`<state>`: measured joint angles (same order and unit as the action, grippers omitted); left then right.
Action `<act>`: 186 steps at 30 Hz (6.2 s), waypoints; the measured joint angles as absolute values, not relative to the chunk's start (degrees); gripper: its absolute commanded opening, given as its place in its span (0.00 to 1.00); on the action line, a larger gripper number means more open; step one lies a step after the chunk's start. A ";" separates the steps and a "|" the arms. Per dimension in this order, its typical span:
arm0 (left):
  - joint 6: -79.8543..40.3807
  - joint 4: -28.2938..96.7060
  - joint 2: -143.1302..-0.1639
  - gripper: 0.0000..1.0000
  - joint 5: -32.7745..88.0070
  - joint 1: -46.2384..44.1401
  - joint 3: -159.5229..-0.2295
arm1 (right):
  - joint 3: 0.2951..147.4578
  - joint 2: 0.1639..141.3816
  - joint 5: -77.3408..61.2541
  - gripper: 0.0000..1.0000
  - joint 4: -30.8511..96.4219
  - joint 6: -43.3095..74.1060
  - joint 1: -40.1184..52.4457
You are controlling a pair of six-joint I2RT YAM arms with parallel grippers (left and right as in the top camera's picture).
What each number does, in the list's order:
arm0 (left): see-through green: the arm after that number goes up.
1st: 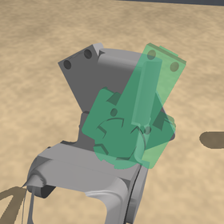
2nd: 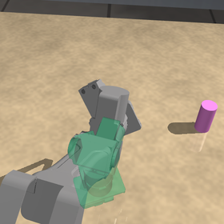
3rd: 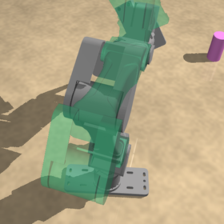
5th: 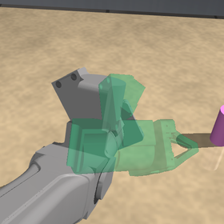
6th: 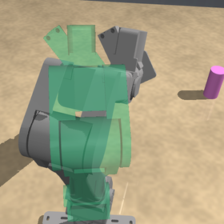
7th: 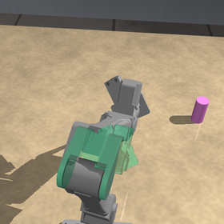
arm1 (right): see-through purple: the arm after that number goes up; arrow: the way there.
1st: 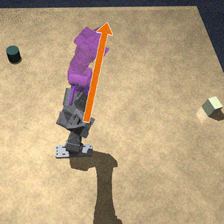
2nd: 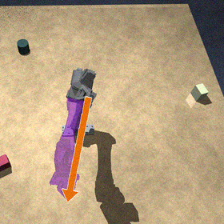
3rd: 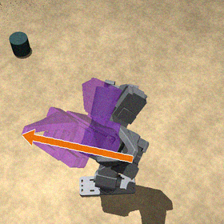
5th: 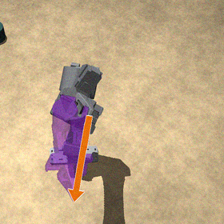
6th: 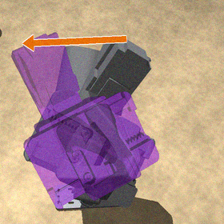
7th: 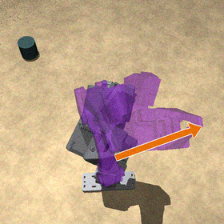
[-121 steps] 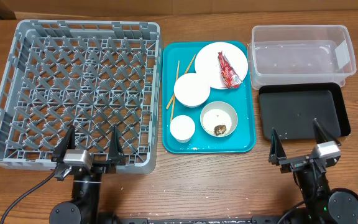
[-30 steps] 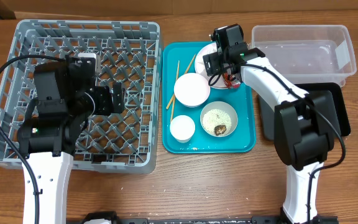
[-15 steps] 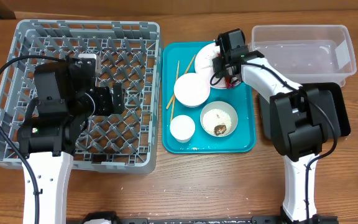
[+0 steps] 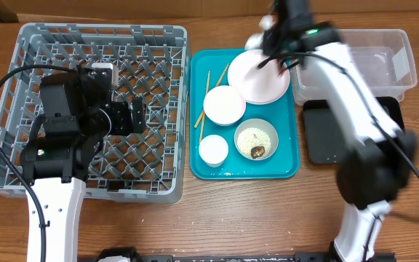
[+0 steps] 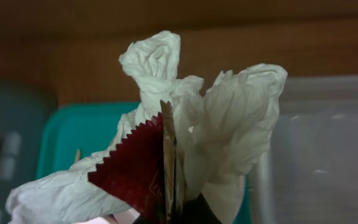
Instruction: Sort waste into correct bins and load items into the dishwasher
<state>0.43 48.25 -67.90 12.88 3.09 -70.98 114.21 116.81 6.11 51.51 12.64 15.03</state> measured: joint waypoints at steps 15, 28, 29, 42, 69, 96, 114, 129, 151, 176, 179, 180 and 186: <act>0.43 48.25 -67.90 1.00 12.88 3.11 -70.98 | 115.28 119.37 8.56 0.56 56.49 24.40 -1.10; 0.43 48.25 -67.90 1.00 12.88 3.09 -70.98 | 116.09 124.01 5.72 1.00 61.01 23.40 -1.39; 0.43 48.27 -67.90 1.00 12.88 3.09 -70.98 | 116.68 123.46 4.19 1.00 62.87 22.26 -1.41; 0.45 48.23 -67.92 1.00 12.88 3.09 -70.98 | 120.27 108.16 -10.09 0.83 86.50 19.40 8.10; 0.43 48.27 -67.92 1.00 12.88 3.09 -70.98 | 82.11 110.43 3.01 0.37 51.92 36.64 33.89; 0.43 48.27 -67.92 1.00 12.88 3.09 -70.98 | 76.60 110.59 4.12 0.04 49.23 29.74 36.40; 0.43 48.27 -67.92 1.00 12.88 3.09 -70.98 | 82.46 92.79 0.43 0.04 61.34 26.30 29.23; 0.43 48.25 -67.92 1.00 12.88 3.09 -70.98 | 73.01 87.77 -27.59 0.04 54.59 9.91 -1.67; 0.43 48.27 -67.92 1.00 12.88 3.09 -70.98 | 51.83 90.61 -64.45 0.04 32.60 2.11 -25.04; 0.45 48.27 -67.92 1.00 12.88 3.09 -70.98 | 51.83 90.61 -73.01 0.04 33.41 2.35 -32.10; 0.43 48.27 -67.92 1.00 12.88 3.11 -70.98 | 51.83 90.61 -76.09 0.04 33.34 2.35 -34.02; 0.43 48.27 -67.92 1.00 12.88 3.09 -70.98 | 51.83 90.61 -77.06 0.04 33.39 2.33 -34.68; 0.43 48.27 -67.92 1.00 12.88 3.09 -70.98 | 51.83 91.35 -83.20 0.04 32.67 2.35 -37.69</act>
